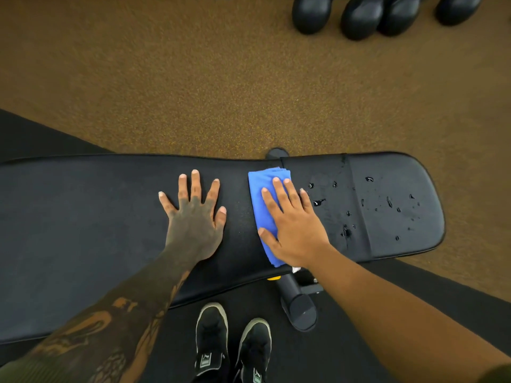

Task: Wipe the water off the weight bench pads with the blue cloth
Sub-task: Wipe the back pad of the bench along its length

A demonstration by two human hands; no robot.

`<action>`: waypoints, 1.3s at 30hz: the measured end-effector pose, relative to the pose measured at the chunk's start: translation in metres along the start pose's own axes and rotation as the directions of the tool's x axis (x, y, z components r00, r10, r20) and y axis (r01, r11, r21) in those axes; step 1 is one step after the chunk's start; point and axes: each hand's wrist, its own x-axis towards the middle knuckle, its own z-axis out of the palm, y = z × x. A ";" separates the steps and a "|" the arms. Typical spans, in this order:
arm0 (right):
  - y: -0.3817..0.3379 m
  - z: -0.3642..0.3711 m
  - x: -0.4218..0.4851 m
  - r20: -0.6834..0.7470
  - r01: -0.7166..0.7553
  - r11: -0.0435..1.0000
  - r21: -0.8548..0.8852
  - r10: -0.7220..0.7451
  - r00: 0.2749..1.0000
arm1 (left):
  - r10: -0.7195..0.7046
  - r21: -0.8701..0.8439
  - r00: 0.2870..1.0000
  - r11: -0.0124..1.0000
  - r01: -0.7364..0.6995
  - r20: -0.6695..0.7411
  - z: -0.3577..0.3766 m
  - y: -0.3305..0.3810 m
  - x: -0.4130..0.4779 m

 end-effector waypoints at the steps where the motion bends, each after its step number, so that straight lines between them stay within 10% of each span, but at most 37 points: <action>1: 0.001 -0.001 -0.003 -0.017 -0.019 1.000 0.007 0.020 1.000 | 0.010 0.006 1.000 1.000 -0.010 0.000 0.001 0.003 0.001; 25: -0.002 -0.005 0.028 -0.041 -0.408 0.893 0.189 0.422 0.906 | 0.063 0.065 0.998 0.996 -0.065 0.028 0.013 0.018 -0.002; 39: 0.019 0.003 0.005 -0.045 -0.234 0.961 0.145 0.243 0.969 | 0.074 0.026 0.997 0.997 -0.074 -0.017 0.021 0.055 -0.010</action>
